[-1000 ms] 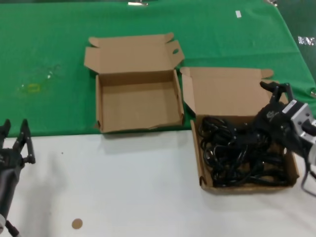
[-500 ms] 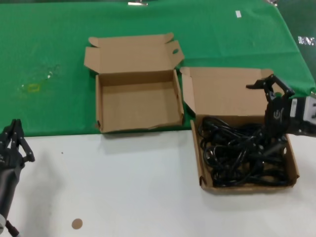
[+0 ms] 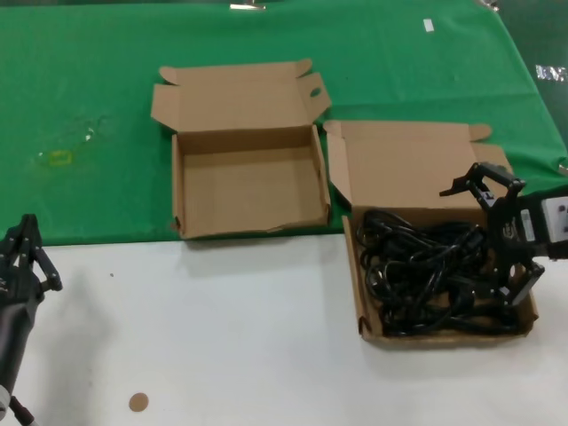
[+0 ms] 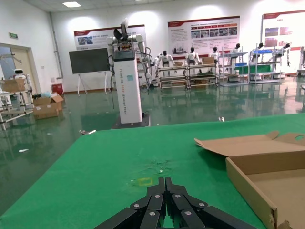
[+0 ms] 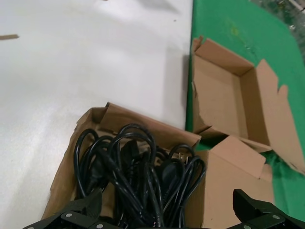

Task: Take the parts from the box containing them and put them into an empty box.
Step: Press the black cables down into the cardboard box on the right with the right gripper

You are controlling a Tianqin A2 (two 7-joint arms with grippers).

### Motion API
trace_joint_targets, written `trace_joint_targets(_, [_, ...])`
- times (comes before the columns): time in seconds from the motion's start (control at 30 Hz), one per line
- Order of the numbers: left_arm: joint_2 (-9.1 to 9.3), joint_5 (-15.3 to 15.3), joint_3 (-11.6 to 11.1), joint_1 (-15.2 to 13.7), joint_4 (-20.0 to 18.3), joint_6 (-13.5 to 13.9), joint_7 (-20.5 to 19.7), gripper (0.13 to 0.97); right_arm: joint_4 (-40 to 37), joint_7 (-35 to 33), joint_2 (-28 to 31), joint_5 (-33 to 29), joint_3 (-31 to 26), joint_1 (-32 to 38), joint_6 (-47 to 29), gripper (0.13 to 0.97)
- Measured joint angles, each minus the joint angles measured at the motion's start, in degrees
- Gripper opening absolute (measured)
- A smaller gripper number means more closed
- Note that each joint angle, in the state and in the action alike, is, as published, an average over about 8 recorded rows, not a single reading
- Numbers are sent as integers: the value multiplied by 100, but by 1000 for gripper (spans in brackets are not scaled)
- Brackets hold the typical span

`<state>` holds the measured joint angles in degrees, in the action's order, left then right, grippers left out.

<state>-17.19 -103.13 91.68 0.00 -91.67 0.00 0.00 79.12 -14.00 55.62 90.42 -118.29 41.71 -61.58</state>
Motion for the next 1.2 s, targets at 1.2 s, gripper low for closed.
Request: trace_joint_targets(1.2, [0,1,0,0,0,0,-6,152,-1099,-707,-876,-957,-61,355,-272,766])
